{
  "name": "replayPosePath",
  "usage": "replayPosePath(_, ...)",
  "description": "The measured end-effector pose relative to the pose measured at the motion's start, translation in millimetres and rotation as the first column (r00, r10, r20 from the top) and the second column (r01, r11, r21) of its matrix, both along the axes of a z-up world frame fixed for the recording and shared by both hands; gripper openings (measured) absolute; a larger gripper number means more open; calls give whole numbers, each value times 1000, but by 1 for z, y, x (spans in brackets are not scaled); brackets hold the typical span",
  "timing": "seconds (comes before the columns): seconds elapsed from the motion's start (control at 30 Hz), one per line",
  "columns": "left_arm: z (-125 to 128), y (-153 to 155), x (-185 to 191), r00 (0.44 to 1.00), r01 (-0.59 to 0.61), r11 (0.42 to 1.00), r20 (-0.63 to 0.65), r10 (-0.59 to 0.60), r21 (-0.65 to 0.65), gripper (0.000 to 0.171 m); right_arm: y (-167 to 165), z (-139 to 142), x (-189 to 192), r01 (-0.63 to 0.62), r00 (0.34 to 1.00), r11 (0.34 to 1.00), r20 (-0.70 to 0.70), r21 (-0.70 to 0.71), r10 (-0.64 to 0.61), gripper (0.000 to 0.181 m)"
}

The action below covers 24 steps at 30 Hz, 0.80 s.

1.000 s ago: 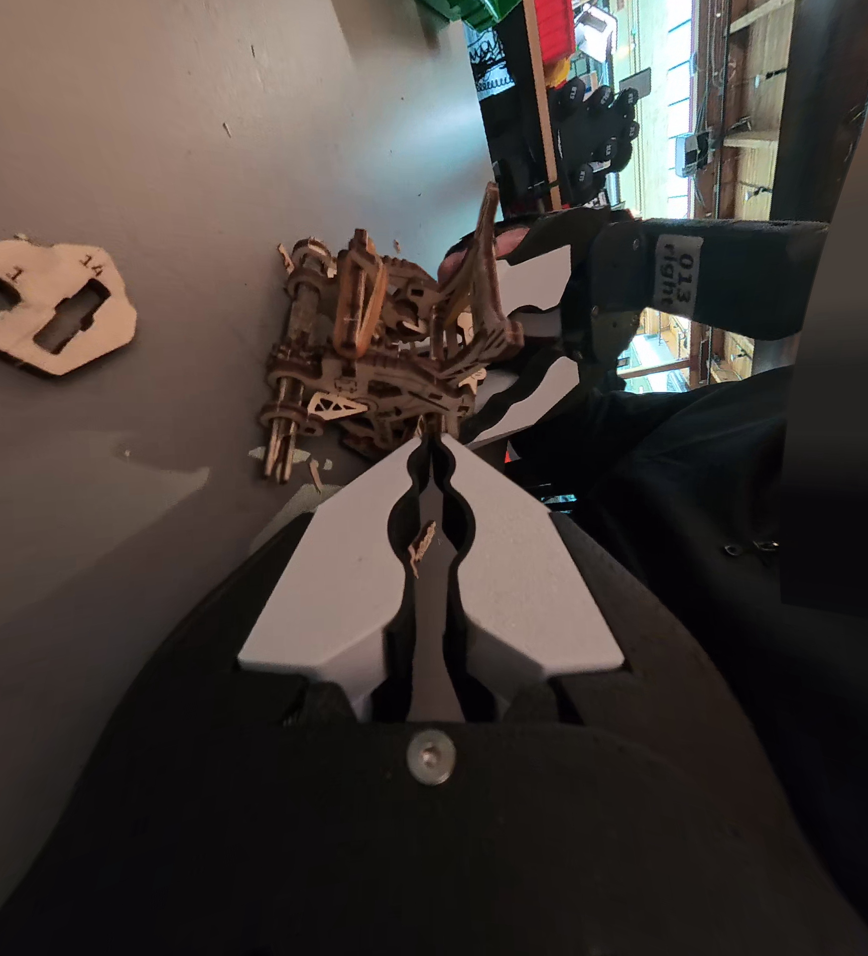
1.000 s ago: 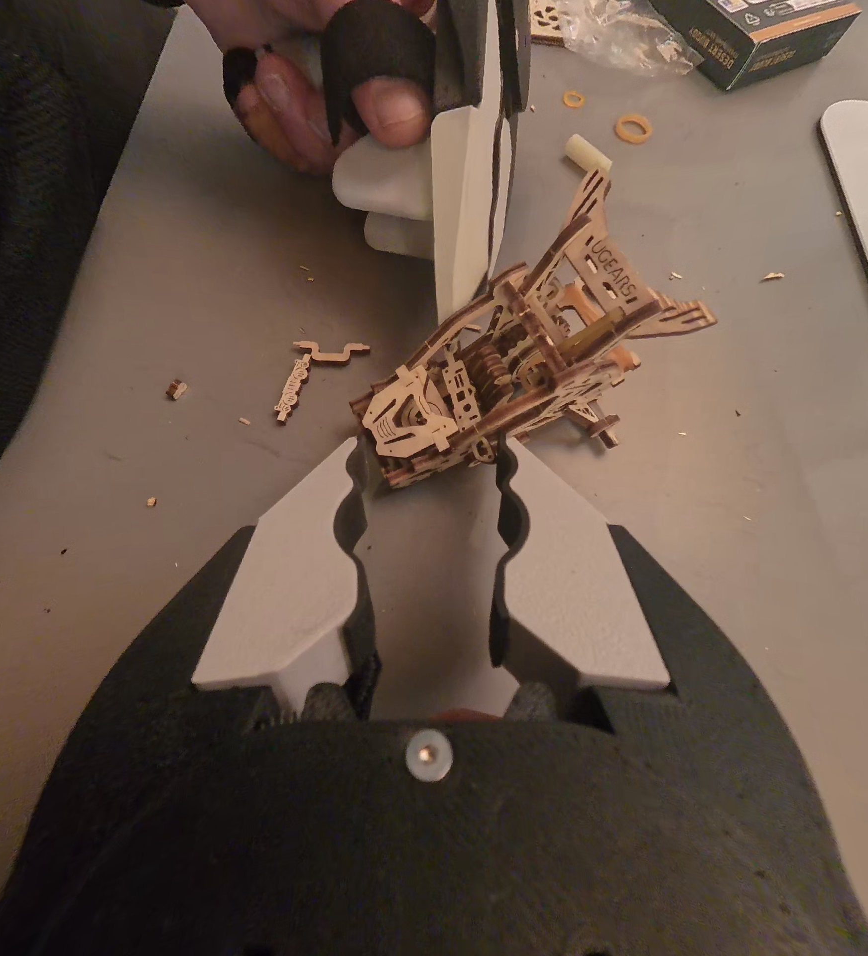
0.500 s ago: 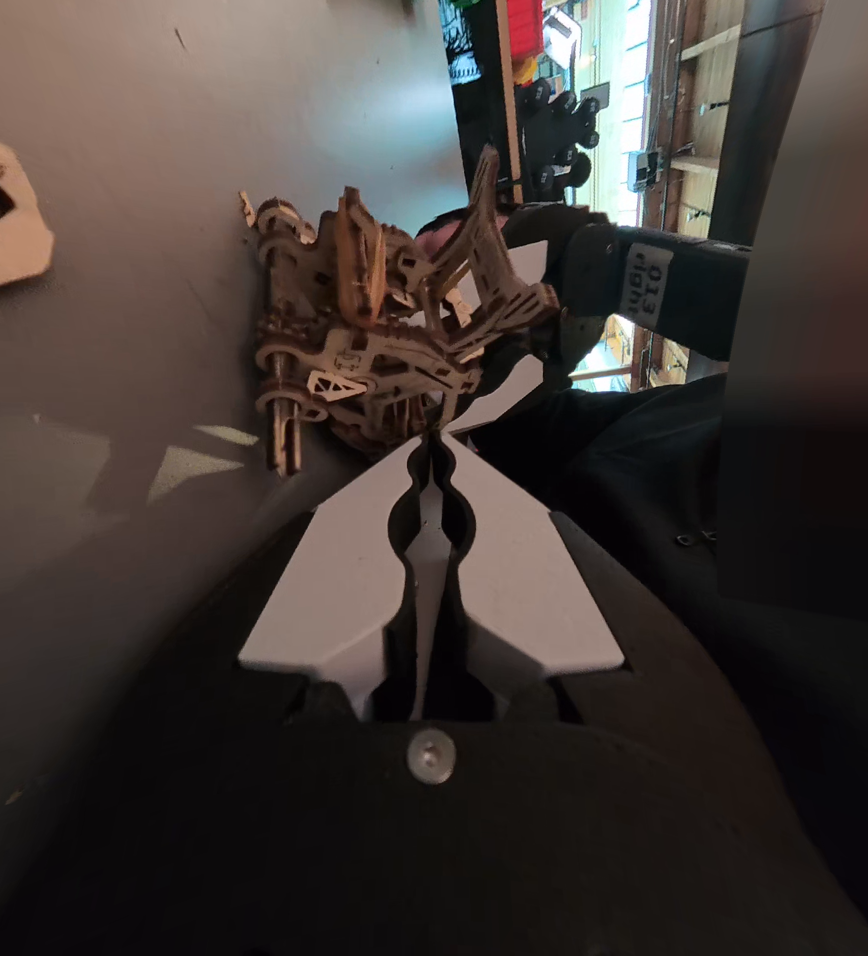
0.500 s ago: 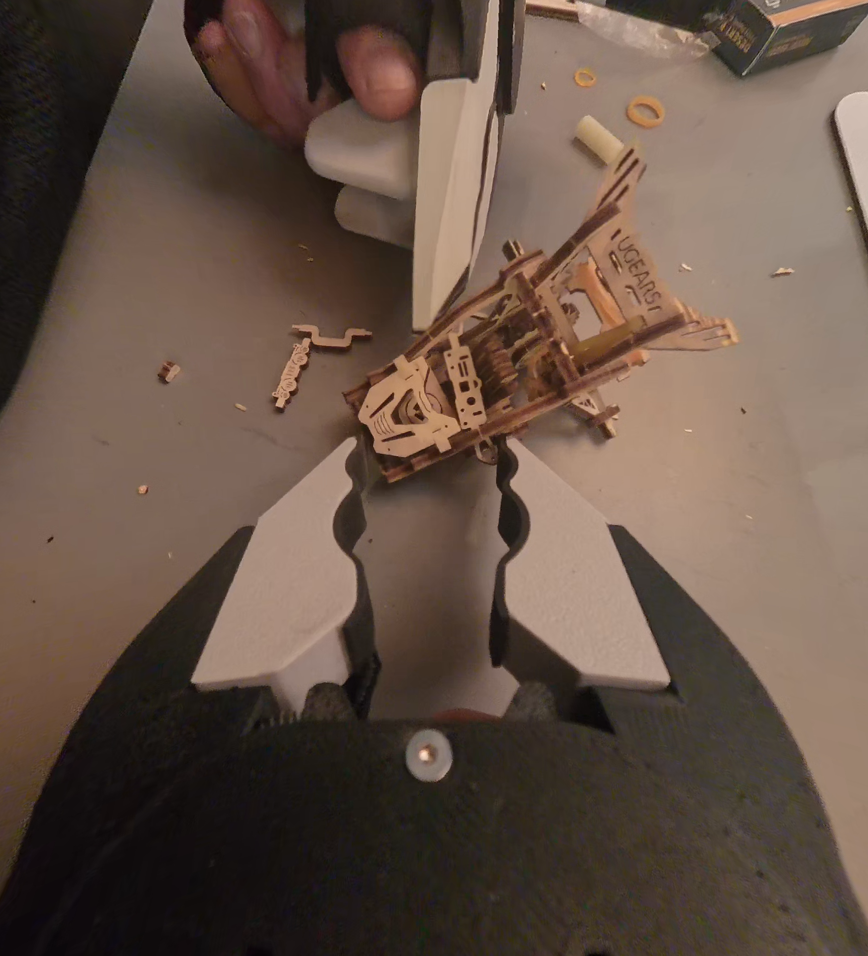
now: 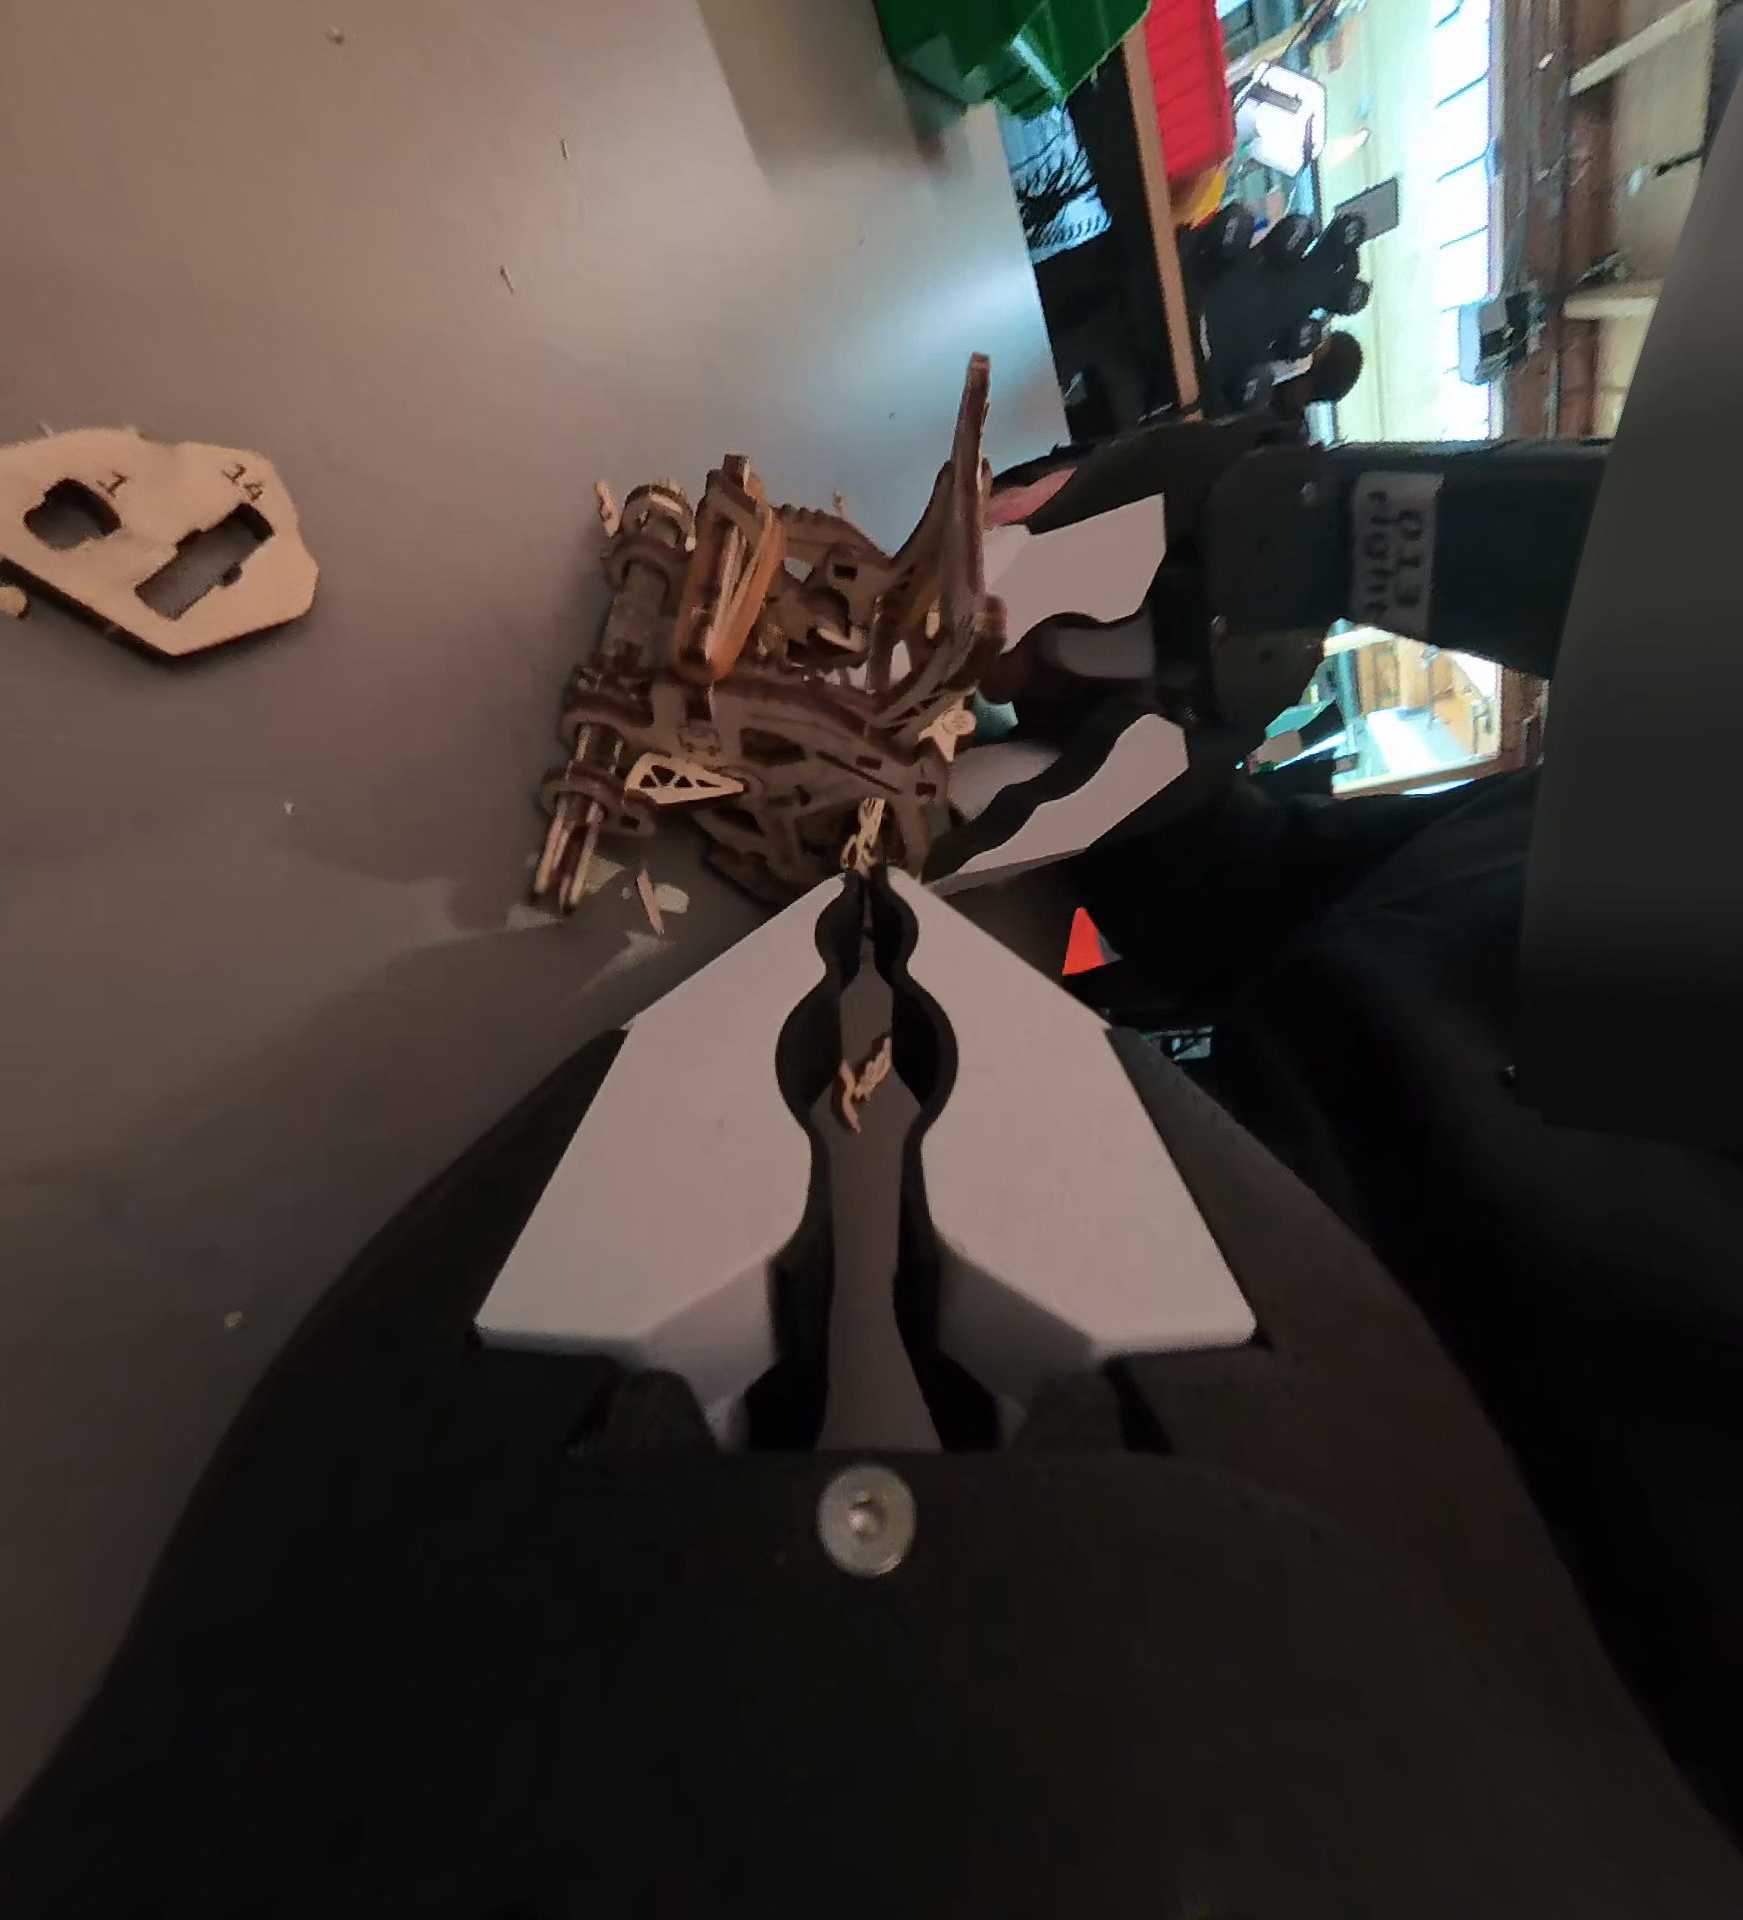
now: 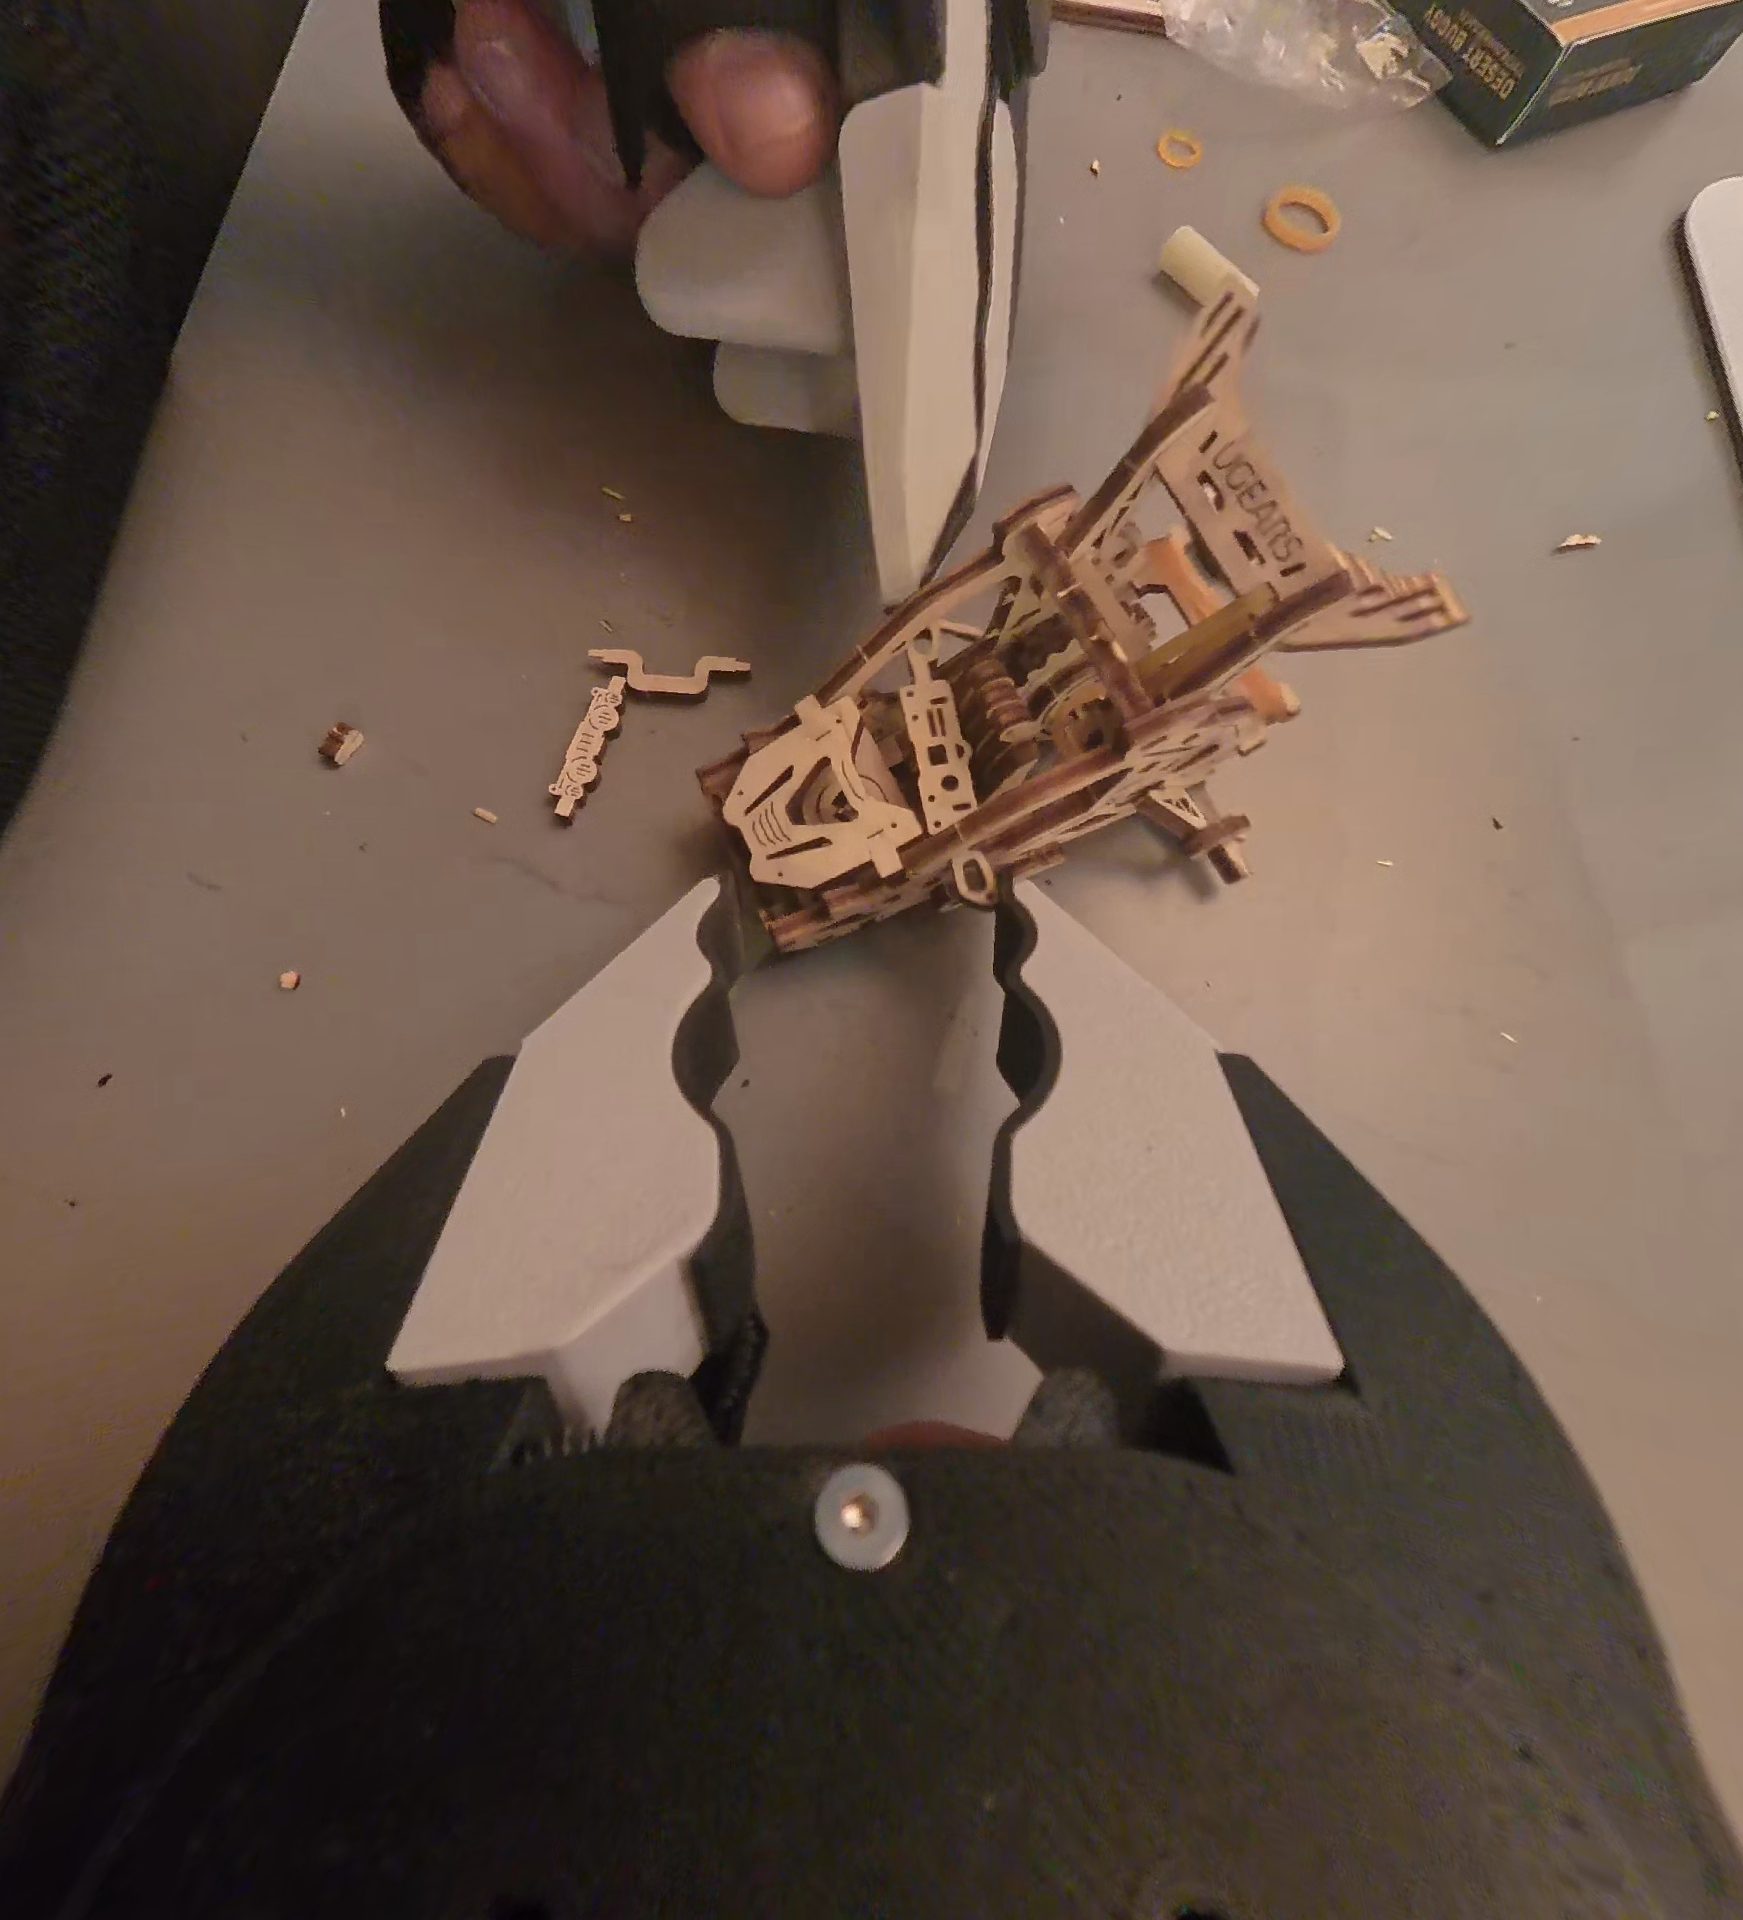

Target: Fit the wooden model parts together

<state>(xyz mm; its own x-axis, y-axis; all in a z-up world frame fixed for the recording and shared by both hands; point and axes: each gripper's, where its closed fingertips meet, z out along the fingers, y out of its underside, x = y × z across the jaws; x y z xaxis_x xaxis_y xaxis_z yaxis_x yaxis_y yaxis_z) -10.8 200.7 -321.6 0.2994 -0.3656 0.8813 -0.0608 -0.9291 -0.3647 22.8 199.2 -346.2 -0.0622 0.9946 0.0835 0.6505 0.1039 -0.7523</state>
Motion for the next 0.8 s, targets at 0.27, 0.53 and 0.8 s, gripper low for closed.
replayPosePath(0.27, 8, 7, 0, 997, -31, 999, 76, 32, -21, 3, 0, 0, -1, -2, 1000, 1000, -1, 4, 2, 46)
replayPosePath(0.53, 4, 8, -1, 996, -52, 998, 71, 55, -38, 0, -1, 0, -1, -4, 1000, 1000, -4, 7, 4, 44)
replayPosePath(0.8, -5, 7, -5, 997, -12, 996, -75, 18, 87, 10, -2, 0, -1, -6, 1000, 1000, -4, 8, 6, 44)
